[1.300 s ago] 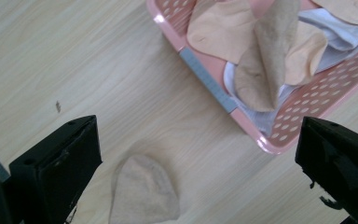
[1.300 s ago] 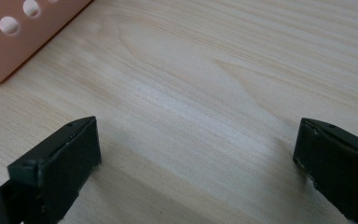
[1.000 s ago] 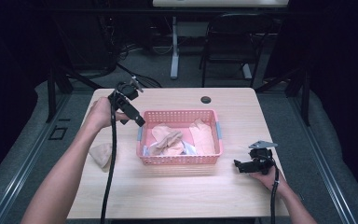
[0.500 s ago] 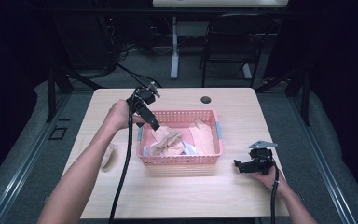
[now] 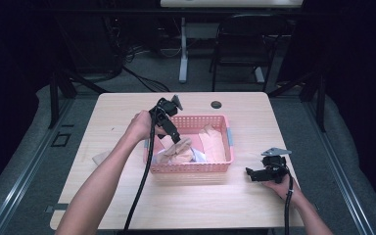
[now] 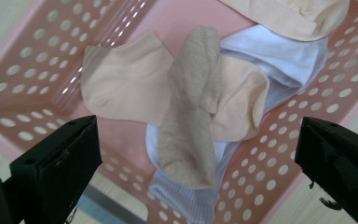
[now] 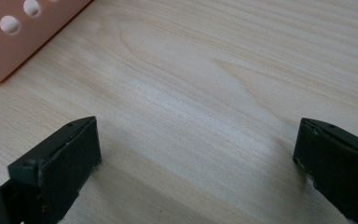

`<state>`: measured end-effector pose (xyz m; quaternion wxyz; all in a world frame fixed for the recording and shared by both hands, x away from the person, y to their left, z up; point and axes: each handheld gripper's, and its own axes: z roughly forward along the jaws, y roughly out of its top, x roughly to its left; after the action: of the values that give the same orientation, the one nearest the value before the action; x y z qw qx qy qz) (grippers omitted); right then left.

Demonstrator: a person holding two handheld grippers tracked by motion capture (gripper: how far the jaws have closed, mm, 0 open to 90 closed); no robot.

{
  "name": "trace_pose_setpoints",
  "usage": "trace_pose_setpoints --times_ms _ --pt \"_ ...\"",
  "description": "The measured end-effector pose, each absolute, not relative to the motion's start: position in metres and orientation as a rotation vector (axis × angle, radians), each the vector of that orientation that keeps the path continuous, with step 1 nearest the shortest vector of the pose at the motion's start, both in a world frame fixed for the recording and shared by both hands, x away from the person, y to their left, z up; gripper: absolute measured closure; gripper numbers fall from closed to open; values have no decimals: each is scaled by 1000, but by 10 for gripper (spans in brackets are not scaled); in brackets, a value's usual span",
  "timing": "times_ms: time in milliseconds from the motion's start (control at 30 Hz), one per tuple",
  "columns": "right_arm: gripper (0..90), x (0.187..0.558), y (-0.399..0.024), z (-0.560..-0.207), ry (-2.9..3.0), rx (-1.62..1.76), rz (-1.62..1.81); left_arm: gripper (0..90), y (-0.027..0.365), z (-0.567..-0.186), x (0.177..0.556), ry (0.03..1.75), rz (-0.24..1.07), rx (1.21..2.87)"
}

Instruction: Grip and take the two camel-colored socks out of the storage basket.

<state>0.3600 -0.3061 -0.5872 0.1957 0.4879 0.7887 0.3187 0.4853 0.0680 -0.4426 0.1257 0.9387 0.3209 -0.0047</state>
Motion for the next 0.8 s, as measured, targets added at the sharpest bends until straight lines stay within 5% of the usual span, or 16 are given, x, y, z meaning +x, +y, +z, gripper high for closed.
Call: trace_pose_setpoints --times_ms 300,600,800 --pt "0 360 -306 -587 2210 1367 892 31 60 -467 490 952 -63 2722" --pt "0 360 -306 -587 2210 1367 891 173 58 -484 491 970 -32 2671" --pt "0 360 -306 -587 2210 1367 891 404 60 -495 489 988 -52 2664"
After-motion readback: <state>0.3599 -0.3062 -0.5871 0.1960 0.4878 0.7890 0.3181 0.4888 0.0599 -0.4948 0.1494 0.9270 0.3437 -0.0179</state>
